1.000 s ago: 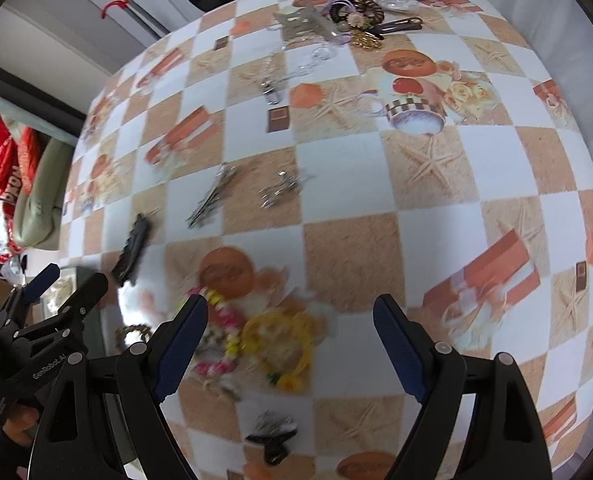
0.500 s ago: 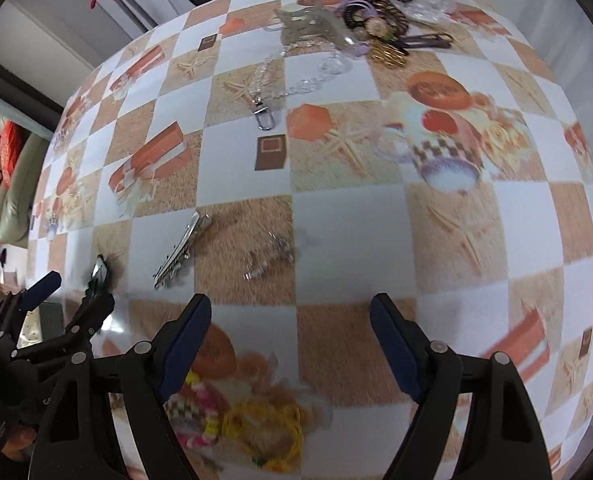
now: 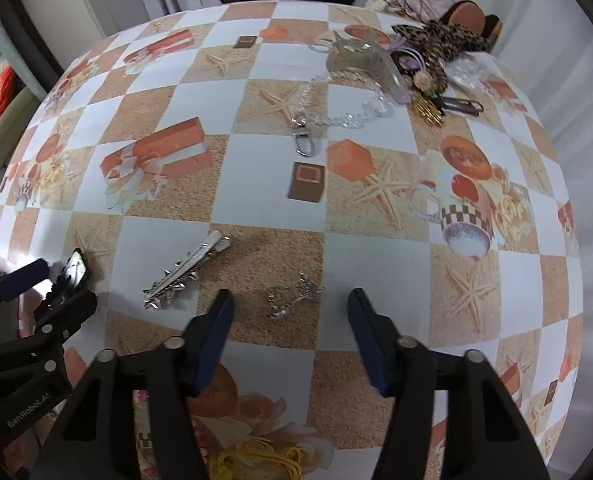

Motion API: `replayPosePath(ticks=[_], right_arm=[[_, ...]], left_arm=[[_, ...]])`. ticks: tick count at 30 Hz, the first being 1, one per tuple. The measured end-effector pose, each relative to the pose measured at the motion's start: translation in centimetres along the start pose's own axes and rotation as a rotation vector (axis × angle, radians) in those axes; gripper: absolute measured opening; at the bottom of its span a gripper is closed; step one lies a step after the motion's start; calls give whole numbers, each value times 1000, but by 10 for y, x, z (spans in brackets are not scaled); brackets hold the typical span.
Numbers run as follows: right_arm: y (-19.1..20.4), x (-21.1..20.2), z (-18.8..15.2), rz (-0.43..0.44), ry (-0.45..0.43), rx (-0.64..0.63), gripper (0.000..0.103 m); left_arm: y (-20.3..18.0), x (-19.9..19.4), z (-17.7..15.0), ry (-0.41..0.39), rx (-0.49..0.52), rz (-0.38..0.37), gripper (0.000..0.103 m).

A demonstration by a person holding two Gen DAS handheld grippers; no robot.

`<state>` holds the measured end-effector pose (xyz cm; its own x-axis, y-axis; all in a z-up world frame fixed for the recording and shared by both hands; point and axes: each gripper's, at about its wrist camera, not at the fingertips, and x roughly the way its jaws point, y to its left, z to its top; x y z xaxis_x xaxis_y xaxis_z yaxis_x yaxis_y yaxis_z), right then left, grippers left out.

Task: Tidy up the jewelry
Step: 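Grasp the black snap hair clip with the left tool while the right tool grasps the silver chain, then carry clip and chain to the tray and open both tools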

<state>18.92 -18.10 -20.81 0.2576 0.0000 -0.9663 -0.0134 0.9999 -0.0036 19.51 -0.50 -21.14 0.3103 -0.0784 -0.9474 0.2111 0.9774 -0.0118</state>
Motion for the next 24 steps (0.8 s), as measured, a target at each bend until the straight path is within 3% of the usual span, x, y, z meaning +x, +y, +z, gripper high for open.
replayPosePath(ticks=[1,3,6,24], right_arm=[[2,-1,1,5,-2,-11,50],[4,-1,2,8,-6,-17,33],[-2,-1,3,12,-6,19,15],[-45,-38,-28,205,-20,176,15]], left_arm=[[-3,-1,-1,-3,11,-4,55],[-8,-3,0,-6,30,-10,38],[-13,-5,-1,-4,25,-3,38],[-12,-54,-19,-67,-36,-37,35]])
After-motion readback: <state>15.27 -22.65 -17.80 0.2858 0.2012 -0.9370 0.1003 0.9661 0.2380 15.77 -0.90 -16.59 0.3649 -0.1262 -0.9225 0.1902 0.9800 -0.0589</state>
